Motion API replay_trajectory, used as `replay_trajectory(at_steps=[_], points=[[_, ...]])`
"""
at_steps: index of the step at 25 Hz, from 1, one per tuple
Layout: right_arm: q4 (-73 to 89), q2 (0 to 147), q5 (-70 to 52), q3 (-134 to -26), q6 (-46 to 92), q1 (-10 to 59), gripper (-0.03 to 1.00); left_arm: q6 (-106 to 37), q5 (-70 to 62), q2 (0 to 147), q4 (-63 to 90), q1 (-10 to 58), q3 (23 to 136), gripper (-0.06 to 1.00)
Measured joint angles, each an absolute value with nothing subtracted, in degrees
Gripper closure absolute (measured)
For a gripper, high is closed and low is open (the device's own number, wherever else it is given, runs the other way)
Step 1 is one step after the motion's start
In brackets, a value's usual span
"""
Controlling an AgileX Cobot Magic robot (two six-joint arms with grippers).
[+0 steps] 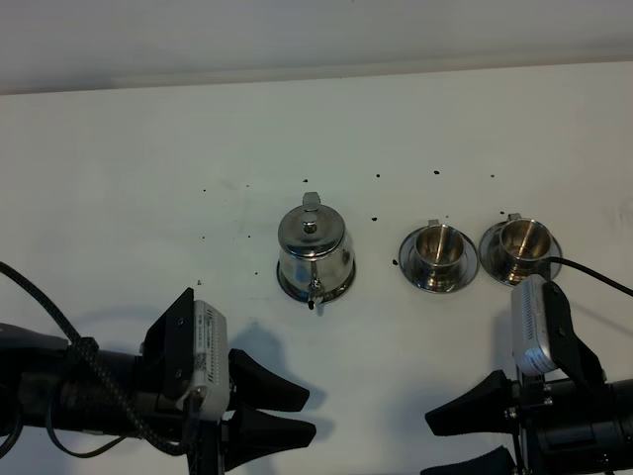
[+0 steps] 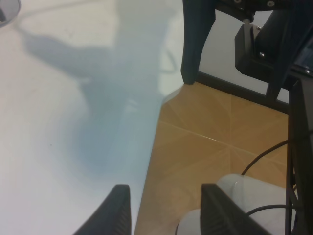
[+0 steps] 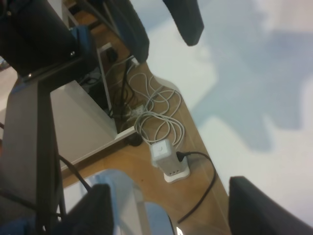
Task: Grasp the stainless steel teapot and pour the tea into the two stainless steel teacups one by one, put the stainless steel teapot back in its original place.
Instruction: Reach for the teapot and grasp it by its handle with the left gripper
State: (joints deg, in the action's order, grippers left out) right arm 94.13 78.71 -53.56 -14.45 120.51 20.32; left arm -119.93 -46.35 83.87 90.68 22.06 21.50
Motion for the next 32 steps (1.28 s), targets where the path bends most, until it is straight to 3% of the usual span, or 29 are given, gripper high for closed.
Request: replay_trajectory(at_steps=[32], points=[[94.0,78.7,-53.6,-14.4,120.6,20.3,0.46,-120.1,-47.7,83.9,90.7,22.1,21.5,0.57]])
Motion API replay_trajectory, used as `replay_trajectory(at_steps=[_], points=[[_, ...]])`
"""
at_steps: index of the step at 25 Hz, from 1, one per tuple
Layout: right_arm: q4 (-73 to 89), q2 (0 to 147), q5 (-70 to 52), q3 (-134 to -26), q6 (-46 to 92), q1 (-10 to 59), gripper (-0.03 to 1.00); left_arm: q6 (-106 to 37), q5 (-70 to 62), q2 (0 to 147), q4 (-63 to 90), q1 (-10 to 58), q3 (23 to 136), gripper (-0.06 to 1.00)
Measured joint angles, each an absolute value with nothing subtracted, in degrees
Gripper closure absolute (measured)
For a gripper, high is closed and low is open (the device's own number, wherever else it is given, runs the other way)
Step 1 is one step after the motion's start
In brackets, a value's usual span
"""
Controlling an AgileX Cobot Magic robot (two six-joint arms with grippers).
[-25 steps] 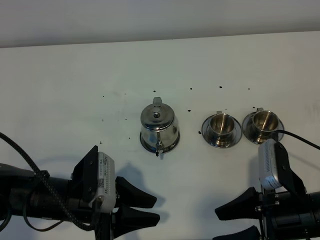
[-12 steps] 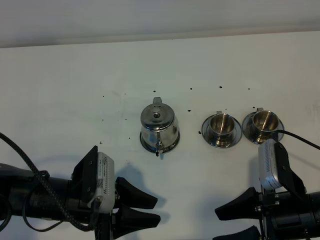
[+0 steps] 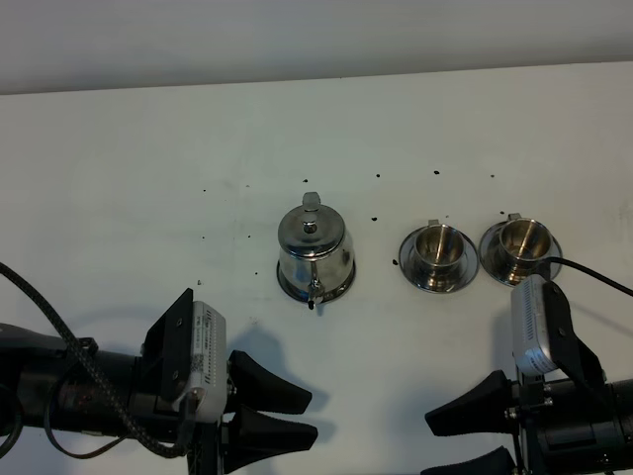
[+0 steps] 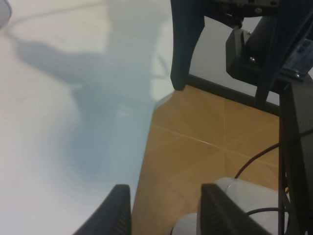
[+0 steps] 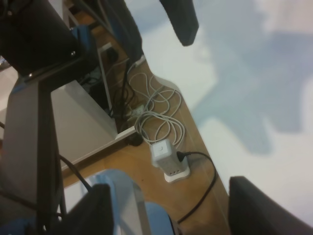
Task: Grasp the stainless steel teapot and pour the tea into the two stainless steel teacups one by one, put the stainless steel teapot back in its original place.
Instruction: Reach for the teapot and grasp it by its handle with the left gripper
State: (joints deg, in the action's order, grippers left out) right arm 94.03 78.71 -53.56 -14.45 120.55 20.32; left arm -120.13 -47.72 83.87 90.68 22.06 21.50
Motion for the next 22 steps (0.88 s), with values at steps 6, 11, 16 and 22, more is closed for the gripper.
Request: replay_trajectory(at_steps=[6,11,16,22], points=[[94.0,78.7,-53.6,-14.5,120.6,20.3,0.46,-120.1,-47.7,83.9,90.7,22.1,21.5,0.57],[94.1,78.7,-53.6,-14.5,120.6,20.3,0.46,-120.1,-47.7,83.9,90.7,22.1,21.5,0.57],[94.1,78.7,-53.6,-14.5,120.6,20.3,0.46,-120.1,-47.7,83.9,90.7,22.1,21.5,0.57],[94.1,78.7,-54.0,-14.5,120.6,20.3,0.46,-120.1,-47.7,83.9,90.7,22.1,21.5,0.57]])
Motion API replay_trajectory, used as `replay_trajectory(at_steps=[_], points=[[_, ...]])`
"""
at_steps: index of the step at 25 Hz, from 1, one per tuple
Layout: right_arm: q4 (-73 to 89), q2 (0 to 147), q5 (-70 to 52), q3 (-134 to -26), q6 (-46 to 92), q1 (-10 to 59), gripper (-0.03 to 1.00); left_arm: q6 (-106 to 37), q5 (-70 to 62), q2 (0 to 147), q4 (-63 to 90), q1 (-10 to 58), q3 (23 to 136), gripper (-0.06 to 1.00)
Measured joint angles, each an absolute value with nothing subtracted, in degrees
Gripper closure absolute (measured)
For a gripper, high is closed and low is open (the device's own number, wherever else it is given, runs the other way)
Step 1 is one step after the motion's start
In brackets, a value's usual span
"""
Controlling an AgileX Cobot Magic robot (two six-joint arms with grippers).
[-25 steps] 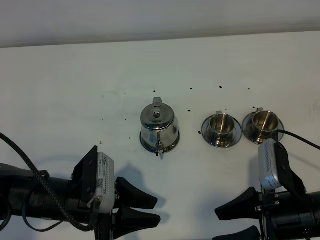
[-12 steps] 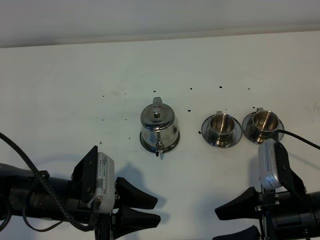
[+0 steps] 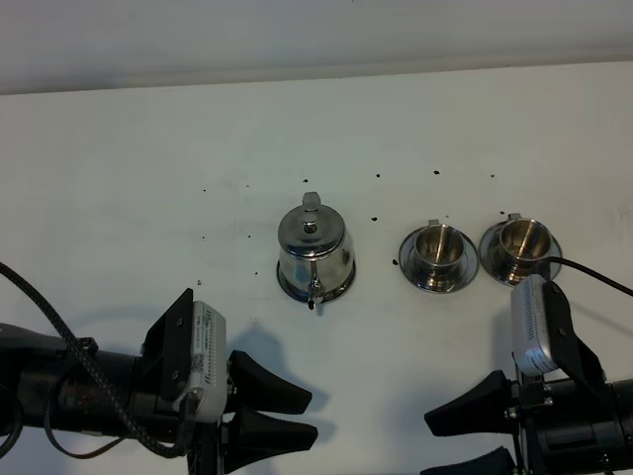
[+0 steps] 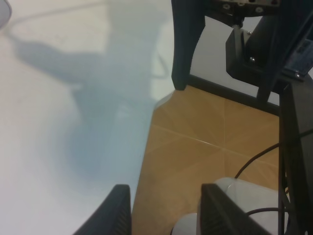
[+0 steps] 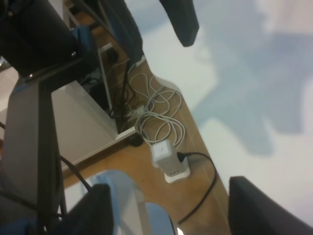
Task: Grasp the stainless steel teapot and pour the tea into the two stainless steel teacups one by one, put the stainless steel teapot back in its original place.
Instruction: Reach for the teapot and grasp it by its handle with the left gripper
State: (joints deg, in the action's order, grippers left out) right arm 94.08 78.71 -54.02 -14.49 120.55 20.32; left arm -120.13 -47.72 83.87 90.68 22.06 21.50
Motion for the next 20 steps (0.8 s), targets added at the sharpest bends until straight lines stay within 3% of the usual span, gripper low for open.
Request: replay_trajectory(at_steps=[20], points=[[96.2,73.8,-57.2,-17.3,117.2,20.3,0.46,-120.1,-49.2,83.9,98.6,22.1,21.5,0.57]])
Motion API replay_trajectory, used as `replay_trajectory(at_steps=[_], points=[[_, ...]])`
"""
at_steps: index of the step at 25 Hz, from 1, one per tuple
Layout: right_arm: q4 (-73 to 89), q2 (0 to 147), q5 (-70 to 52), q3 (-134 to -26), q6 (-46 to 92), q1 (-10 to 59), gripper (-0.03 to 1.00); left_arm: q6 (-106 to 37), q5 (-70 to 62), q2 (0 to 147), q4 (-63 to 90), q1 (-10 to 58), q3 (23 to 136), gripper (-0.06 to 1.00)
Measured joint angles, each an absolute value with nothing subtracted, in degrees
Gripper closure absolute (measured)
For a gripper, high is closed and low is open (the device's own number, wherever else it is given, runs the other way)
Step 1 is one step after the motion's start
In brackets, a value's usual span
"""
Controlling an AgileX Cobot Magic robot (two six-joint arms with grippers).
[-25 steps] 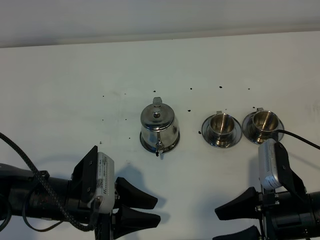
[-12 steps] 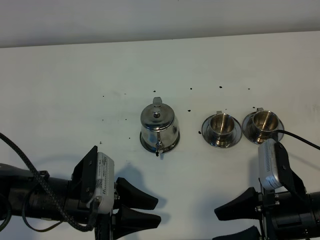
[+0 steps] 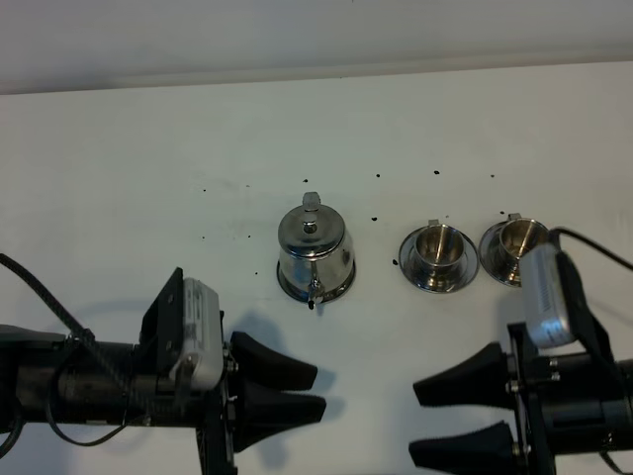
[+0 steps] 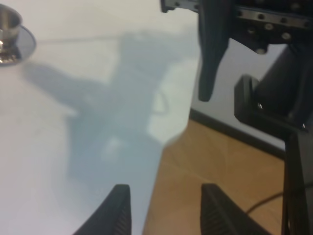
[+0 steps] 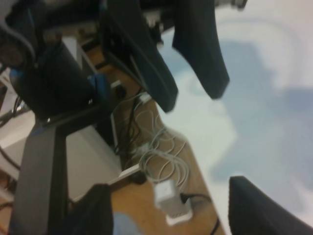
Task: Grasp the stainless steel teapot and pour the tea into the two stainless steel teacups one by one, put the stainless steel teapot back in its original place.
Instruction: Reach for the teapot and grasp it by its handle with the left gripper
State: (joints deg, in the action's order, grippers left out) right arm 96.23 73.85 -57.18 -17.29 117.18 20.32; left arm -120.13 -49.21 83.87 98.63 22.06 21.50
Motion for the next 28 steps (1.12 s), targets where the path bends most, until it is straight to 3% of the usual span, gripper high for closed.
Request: replay_trajectory(at_steps=[7,16,28], points=[[94.2,64.8,-52.1,-18.4,108.4,20.3,0.46,-117.1,-49.2,83.9,101.4,22.0,22.7,0.57],[90.8,53.7,-43.1,-18.9,93.8,20.3,0.46,-101.8,-49.3,84.1,96.9,22.0,33.8,0.57],[45.1,48.6,-50.0,-35.0,38.2,20.3,0.46,-59.8,-48.1,84.2,64.0,22.0,55.5,0.57]])
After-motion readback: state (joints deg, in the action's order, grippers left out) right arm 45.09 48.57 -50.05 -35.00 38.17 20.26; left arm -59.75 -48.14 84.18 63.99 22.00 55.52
